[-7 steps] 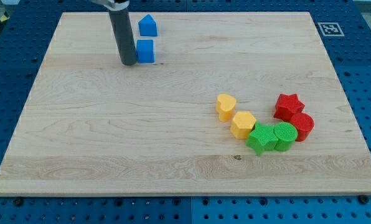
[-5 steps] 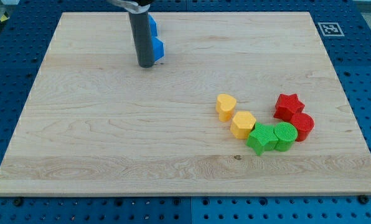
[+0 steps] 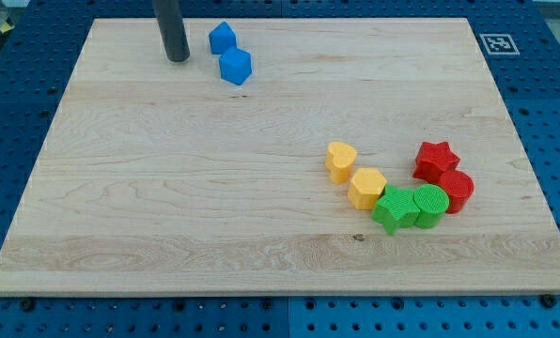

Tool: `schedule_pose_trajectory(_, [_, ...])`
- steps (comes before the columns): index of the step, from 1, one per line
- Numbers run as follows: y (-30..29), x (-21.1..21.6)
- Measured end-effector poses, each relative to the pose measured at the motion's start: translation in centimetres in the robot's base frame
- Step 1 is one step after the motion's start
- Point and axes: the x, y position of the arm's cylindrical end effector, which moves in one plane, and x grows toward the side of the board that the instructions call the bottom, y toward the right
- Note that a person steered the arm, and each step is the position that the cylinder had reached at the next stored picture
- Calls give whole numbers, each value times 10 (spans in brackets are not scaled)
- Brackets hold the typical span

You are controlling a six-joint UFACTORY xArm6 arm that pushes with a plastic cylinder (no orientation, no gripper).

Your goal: Move the cube to the top right of the heart

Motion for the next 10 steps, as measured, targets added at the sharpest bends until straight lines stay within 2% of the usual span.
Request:
schedule_pose_trajectory(1, [13,2])
schedule_pose_trajectory(2, [35,-16])
schedule_pose_trajectory(3, [83,16])
schedule_pose_trajectory(4, [90,51])
schedule_pose_trajectory(6, [117,88])
schedule_pose_trajectory(8, [143,47])
schedule_pose_trajectory(10, [162,67])
